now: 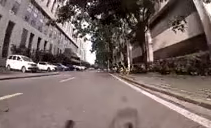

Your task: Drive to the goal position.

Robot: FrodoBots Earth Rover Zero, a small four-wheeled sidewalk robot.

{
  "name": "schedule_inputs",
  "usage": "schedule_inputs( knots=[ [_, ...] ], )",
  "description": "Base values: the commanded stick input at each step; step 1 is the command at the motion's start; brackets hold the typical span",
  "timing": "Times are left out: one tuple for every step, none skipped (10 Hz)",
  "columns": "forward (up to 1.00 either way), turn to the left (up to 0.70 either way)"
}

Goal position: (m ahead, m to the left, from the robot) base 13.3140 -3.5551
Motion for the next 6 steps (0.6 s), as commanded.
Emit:
schedule_inputs(
  knots=[
    [0.70,0.00],
    [0.70,0.00],
    [0.70,0.00],
    [0.70,0.00],
    [0.70,0.00],
    [0.70,0.00]
  ],
)
